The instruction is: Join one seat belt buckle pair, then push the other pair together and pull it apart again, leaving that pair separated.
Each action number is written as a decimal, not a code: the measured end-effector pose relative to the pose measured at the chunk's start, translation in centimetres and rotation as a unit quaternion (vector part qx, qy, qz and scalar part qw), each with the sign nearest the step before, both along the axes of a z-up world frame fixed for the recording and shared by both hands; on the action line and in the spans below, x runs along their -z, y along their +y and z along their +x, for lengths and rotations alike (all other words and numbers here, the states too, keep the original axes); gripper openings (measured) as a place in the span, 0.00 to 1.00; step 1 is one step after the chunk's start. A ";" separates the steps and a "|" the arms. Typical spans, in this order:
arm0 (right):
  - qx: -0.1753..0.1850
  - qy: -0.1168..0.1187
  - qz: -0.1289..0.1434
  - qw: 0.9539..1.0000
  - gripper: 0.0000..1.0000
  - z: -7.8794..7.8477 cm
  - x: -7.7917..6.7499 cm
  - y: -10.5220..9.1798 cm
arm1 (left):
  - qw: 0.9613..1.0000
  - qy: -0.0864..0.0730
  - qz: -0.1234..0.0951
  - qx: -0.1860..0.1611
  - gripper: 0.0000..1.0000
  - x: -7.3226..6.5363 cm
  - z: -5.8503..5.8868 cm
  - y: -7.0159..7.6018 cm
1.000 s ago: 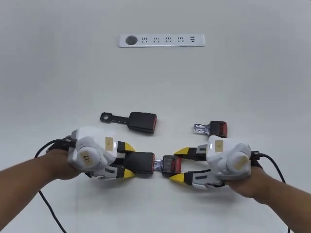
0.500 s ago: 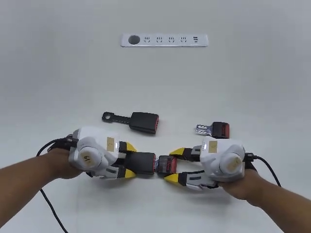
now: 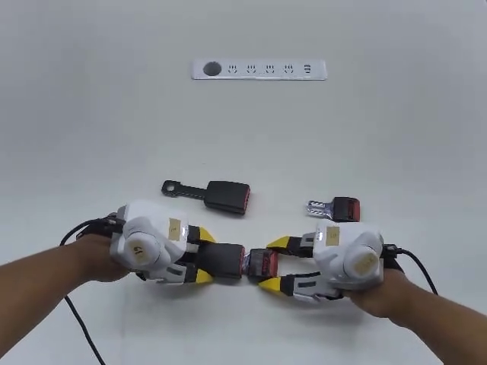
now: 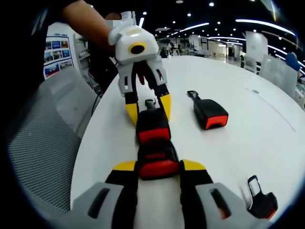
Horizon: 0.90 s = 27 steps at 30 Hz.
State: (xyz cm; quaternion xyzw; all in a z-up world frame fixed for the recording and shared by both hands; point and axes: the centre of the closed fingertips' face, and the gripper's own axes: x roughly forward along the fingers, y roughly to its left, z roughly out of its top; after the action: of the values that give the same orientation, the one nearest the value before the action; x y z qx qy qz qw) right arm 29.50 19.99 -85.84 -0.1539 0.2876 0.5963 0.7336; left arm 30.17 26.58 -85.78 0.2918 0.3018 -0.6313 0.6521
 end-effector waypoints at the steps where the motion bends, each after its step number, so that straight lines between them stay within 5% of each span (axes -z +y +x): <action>1: -0.002 -0.001 0.000 1.000 0.34 0.0 0.0 0.0 | 1.000 0.000 -0.001 0.000 0.33 0.0 0.0 0.0; 27: -0.010 -0.029 0.007 1.000 0.32 0.0 -0.3 -0.5 | 0.999 -0.005 -0.037 0.026 0.31 -0.1 0.1 0.1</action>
State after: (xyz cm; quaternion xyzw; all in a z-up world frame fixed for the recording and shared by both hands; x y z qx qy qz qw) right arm 29.54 19.46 -85.57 -0.1685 0.2607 0.6011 0.7365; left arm 30.27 26.64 -85.69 0.2784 0.2673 -0.6573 0.6473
